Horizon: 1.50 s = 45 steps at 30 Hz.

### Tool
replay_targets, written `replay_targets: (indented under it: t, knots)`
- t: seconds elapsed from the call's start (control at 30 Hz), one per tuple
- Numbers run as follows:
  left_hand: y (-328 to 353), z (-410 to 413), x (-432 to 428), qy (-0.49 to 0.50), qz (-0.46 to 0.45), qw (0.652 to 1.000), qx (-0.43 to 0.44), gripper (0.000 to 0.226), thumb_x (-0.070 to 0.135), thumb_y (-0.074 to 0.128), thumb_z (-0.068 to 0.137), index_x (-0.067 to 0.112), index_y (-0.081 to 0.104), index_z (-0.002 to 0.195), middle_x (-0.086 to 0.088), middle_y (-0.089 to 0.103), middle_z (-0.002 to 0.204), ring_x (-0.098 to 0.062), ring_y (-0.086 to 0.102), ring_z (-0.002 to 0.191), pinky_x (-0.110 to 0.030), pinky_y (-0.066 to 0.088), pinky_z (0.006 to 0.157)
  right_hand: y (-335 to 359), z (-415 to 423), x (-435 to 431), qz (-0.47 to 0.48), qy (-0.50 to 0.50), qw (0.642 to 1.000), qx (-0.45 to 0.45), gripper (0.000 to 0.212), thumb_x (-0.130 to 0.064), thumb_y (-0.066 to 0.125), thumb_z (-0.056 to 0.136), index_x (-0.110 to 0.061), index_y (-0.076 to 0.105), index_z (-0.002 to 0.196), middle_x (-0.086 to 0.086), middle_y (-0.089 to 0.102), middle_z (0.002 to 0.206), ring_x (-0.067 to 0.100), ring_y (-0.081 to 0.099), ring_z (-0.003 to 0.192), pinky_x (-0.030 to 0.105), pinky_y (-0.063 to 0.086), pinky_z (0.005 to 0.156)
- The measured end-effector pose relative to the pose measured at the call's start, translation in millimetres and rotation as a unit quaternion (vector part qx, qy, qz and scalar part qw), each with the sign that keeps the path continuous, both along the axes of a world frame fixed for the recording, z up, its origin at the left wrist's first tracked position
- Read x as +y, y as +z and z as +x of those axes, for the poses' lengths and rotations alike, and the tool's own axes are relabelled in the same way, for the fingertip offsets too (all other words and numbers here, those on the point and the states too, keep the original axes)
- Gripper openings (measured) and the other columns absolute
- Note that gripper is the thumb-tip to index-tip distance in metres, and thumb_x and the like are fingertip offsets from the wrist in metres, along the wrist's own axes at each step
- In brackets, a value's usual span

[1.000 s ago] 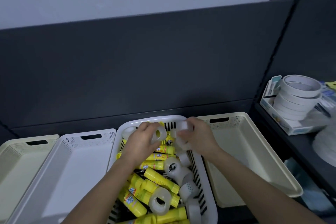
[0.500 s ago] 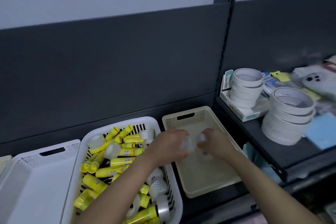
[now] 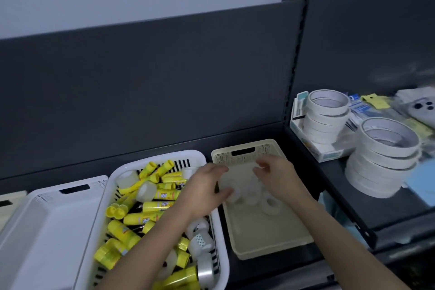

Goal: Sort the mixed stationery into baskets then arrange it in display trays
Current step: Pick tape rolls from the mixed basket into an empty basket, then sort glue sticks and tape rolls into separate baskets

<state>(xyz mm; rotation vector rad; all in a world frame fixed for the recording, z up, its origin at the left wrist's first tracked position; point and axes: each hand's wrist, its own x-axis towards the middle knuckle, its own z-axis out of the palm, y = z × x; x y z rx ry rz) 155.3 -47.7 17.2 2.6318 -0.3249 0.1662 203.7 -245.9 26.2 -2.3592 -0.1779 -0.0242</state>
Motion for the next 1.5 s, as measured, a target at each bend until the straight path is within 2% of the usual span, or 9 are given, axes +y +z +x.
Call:
replay_targets:
  t: [0.33,0.5,0.57,0.7,0.87,0.97,1.07,1.23,1.5]
  knots:
    - [12,-76,93,0.181,-0.016,0.983,0.008,0.032,0.033,0.068,0.085,0.021,0.065,0.115,0.006,0.059,0.114,-0.004,0.054,0.101,-0.006,0.033,0.082,2,-25,92,0.012,0.235,0.972,-0.017,0.016,-0.02,0.06,0.087,-0.007,0.066,0.093,0.006,0.068,0.089,0.021,0.062,0.084,0.032,0.048,0.076]
    - [6,-101,126,0.229,0.001,0.973,0.019,0.034,0.036,0.068,0.083,0.021,0.065,0.114,0.007,0.058,0.114,-0.008,0.054,0.106,-0.014,0.037,0.088,-2,-37,132,-0.046,0.33,0.943,-0.003,0.034,-0.028,0.057,0.09,-0.012,0.06,0.12,0.007,0.065,0.111,0.022,0.061,0.097,0.034,0.048,0.083]
    - [4,-103,136,0.238,-0.001,0.971,0.014,0.034,0.033,0.07,0.082,0.023,0.065,0.114,0.006,0.057,0.115,-0.009,0.053,0.108,-0.015,0.037,0.089,-4,-39,146,-0.075,0.345,0.936,-0.003,0.04,-0.03,0.06,0.088,-0.009,0.058,0.122,0.011,0.063,0.109,0.025,0.06,0.095,0.036,0.049,0.08]
    - [0,-102,154,0.24,-0.002,0.97,0.028,0.043,0.031,0.069,0.082,0.02,0.06,0.123,0.003,0.053,0.12,-0.012,0.052,0.108,-0.02,0.04,0.089,-13,-40,171,-0.204,0.373,0.905,-0.015,0.024,-0.023,0.064,0.074,-0.01,0.049,0.086,0.004,0.049,0.087,0.026,0.051,0.082,0.036,0.047,0.068]
    - [-8,-99,174,0.192,0.01,0.98,0.041,0.041,0.025,0.067,0.084,0.018,0.06,0.124,0.001,0.054,0.123,-0.014,0.053,0.111,-0.015,0.037,0.089,-32,-42,194,-0.273,0.367,0.888,-0.046,0.036,-0.02,0.065,0.068,-0.012,0.048,0.098,0.007,0.044,0.103,0.027,0.047,0.092,0.037,0.045,0.068]
    - [-12,-96,180,0.18,0.008,0.983,0.035,0.04,0.024,0.065,0.085,0.018,0.06,0.124,0.002,0.054,0.123,-0.014,0.052,0.113,-0.017,0.038,0.09,-31,-37,203,-0.314,0.359,0.877,-0.06,0.043,-0.027,0.067,0.063,-0.014,0.047,0.1,0.005,0.044,0.092,0.025,0.046,0.083,0.03,0.034,0.059]
    - [-14,-91,183,0.163,0.011,0.986,0.037,0.039,0.027,0.063,0.086,0.02,0.059,0.125,0.003,0.054,0.125,-0.014,0.05,0.116,-0.021,0.038,0.093,-30,-33,203,-0.293,0.36,0.886,0.003,0.048,-0.029,0.069,0.06,-0.018,0.043,0.098,-0.003,0.042,0.078,0.016,0.045,0.068,0.027,0.034,0.049]
    - [-16,-83,187,0.144,0.01,0.989,0.04,0.039,0.03,0.064,0.085,0.021,0.059,0.123,0.004,0.054,0.125,-0.015,0.05,0.116,-0.023,0.041,0.093,-30,-35,197,-0.236,0.35,0.905,0.056,0.058,-0.03,0.071,0.059,-0.021,0.045,0.11,-0.002,0.059,0.091,0.018,0.058,0.082,0.035,0.055,0.069]
    - [-20,-77,191,0.143,0.001,0.989,0.022,0.032,0.034,0.064,0.083,0.023,0.063,0.113,0.008,0.056,0.106,-0.012,0.054,0.1,-0.02,0.039,0.077,-29,-45,194,-0.204,0.353,0.913,0.021,0.071,-0.024,0.067,0.066,-0.022,0.035,0.129,0.002,0.062,0.097,0.024,0.06,0.084,0.041,0.055,0.065]
